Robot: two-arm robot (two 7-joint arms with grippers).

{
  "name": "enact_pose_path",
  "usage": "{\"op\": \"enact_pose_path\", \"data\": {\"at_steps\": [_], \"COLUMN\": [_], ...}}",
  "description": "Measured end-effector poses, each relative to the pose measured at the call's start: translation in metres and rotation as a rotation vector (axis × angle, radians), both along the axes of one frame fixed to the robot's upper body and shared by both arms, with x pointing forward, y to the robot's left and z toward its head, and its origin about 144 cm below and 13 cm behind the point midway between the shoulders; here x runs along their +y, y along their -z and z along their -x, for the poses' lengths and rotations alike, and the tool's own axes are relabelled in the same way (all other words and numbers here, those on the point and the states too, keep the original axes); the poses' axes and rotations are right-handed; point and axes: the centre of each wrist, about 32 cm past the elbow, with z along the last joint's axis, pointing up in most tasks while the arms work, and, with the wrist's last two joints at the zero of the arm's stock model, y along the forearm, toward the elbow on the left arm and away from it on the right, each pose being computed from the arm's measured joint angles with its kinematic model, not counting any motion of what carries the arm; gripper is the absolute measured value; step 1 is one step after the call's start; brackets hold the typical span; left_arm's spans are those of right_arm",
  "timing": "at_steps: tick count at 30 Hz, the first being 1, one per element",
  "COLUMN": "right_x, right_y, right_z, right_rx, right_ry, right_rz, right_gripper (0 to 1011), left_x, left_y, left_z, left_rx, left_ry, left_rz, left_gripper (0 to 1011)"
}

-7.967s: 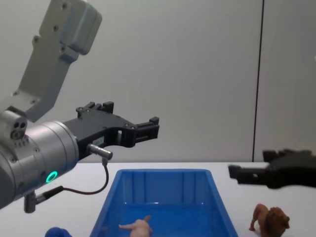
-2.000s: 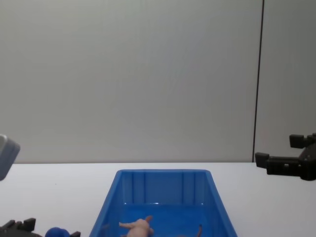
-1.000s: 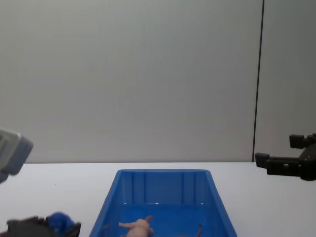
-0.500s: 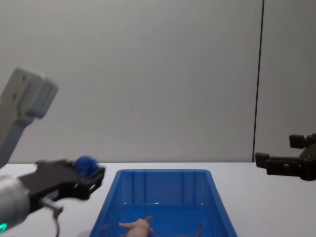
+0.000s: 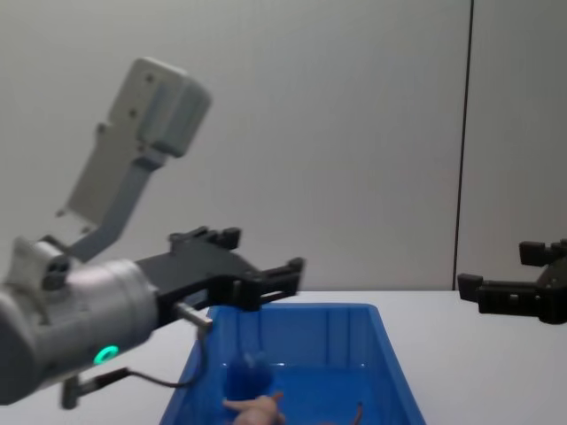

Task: Pick up the two dolls from the table and place them into the box.

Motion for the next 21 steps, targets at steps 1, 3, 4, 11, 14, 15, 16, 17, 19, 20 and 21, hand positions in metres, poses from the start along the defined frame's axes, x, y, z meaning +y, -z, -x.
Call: {"op": "enact_pose_path", "data": {"at_steps": [1,3,4,11,14,15,16,17,19,20,21], "right_x": [0.0,0.0,0.0,0.0,0.0,0.0,0.0,0.0,0.0,0.0,0.0], "right_y": [0.0,0.0,0.0,0.0,0.0,0.0,0.0,0.0,0.0,0.0,0.0], "right_z": [0.0,0.0,0.0,0.0,0.0,0.0,0.0,0.0,0.0,0.0,0.0], "right_rx": [0.0,0.0,0.0,0.0,0.0,0.0,0.0,0.0,0.0,0.0,0.0], "right_ry": [0.0,0.0,0.0,0.0,0.0,0.0,0.0,0.0,0.0,0.0,0.0], "right_rz": [0.0,0.0,0.0,0.0,0.0,0.0,0.0,0.0,0.0,0.0,0.0], "right_gripper": [1001,1001,1001,1001,1001,1001,1001,1001,1001,1001,1001], "left_x": [-0.002,-0.007,-0.009,-0.018,-0.02,-0.021,-0.022,-0.022,-0.023,-0.023,-0.024], "left_y": [0.0,-0.001,-0.001,-0.003,-0.004,-0.004,-0.004,-0.004,-0.005,-0.005,-0.005], "left_z": [-0.001,-0.003,-0.003,-0.007,-0.007,-0.008,-0.008,-0.008,-0.008,-0.008,-0.009], "left_rx": [-0.001,-0.006,-0.007,-0.016,-0.018,-0.019,-0.02,-0.021,-0.021,-0.021,-0.022], "left_ry": [0.006,0.025,0.031,0.061,0.066,0.069,0.071,0.073,0.075,0.076,0.077], "left_rz": [0.001,0.003,0.004,0.011,0.013,0.015,0.016,0.017,0.018,0.018,0.019], "left_gripper": [863,915,942,1001,1001,1001,1001,1001,1001,1001,1001]}}
